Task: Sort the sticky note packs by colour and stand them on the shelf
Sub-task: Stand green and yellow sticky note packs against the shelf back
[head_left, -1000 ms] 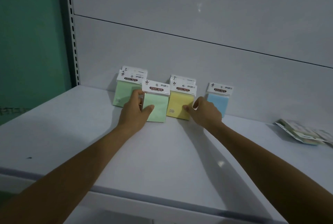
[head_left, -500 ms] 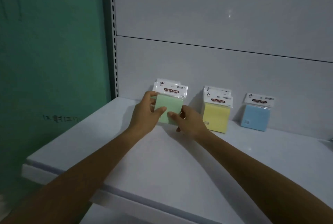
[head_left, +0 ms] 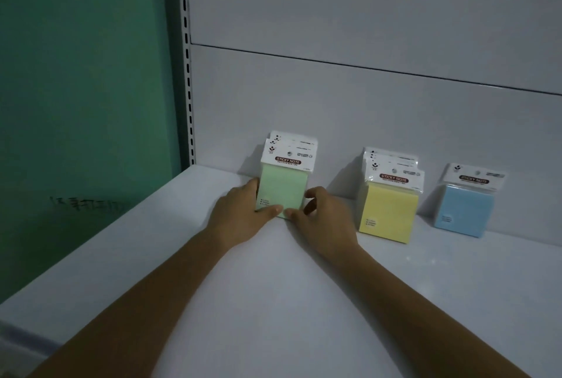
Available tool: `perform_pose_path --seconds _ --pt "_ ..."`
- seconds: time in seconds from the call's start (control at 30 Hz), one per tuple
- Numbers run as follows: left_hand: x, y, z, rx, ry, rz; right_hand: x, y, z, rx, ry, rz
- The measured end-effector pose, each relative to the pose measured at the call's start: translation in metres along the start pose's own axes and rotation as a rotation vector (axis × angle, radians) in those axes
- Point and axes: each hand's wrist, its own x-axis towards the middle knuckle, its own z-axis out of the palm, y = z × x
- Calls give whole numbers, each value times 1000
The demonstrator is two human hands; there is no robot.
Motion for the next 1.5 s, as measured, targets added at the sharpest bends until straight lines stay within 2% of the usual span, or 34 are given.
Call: perform_pose_path --seconds 0.17,0.3,0.5,0.77,1.07,1.13,1.2,1.33,1.5 --pt "2 -1 1 67 15 20 -2 4 4 -9 43 -79" --pt "2 -2 5 92 27 38 2 8 9 37 69 -69" --pt "3 2 4 113 31 36 7 9 12 -31 -61 -181" --pt "6 -4 6 74 22 17 13 16 19 -128 -45 -211" --pt "-10 14 -8 31 -2 -38 5 3 10 -163 -98 -141" --pt "-19 18 -11 2 42 -44 -4 -4 1 -126 -93 -85" --pt "-28 23 -15 70 143 -42 -15 -6 -9 -63 -53 -43" --pt "-49 39 -20 210 261 61 -41 2 -28 -12 -84 -85" --pt "-70 85 -9 221 253 199 -52 21 -61 -100 -115 -149"
